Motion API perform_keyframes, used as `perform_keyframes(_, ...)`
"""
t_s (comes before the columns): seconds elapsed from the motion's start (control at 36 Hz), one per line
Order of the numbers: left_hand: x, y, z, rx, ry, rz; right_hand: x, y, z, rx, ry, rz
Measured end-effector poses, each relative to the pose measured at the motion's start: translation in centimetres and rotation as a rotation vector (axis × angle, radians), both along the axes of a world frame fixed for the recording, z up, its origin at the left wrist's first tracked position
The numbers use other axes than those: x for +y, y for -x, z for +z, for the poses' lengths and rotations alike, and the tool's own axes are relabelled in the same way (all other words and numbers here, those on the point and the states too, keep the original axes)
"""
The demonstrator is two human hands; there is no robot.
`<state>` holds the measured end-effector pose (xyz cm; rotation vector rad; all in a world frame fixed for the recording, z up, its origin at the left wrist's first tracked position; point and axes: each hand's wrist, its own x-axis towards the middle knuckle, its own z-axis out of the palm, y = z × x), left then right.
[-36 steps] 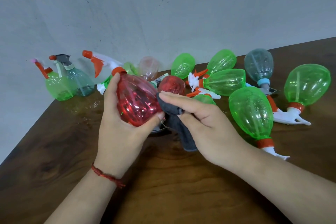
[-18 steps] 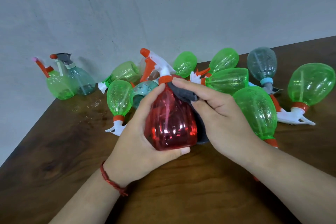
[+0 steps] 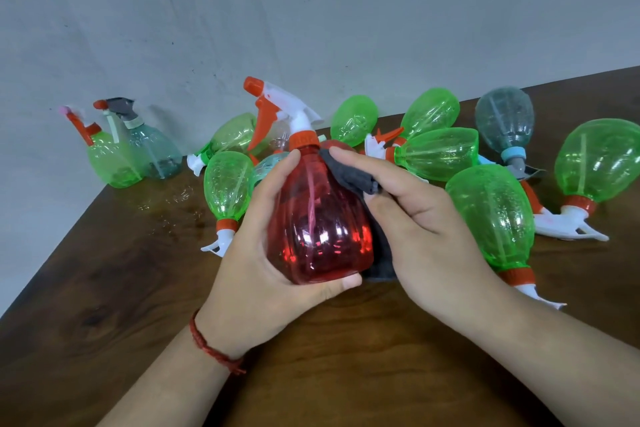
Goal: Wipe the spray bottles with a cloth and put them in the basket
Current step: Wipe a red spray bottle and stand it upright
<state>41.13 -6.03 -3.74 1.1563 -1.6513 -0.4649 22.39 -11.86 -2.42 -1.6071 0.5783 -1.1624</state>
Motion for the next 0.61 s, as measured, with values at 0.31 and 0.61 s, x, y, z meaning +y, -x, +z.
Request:
perform_keyframes(0.31, -0.5, -0.6, 0.0, 0.122, 0.111, 0.178, 0.5, -0.6, -0.9, 0.049, 0.034, 0.002)
perform_keyframes(0.61, -0.3, -0.7, 0.5, 0.157, 0.042, 0.166, 0.3, -0.8, -1.1, 0.0, -0.004, 0.02)
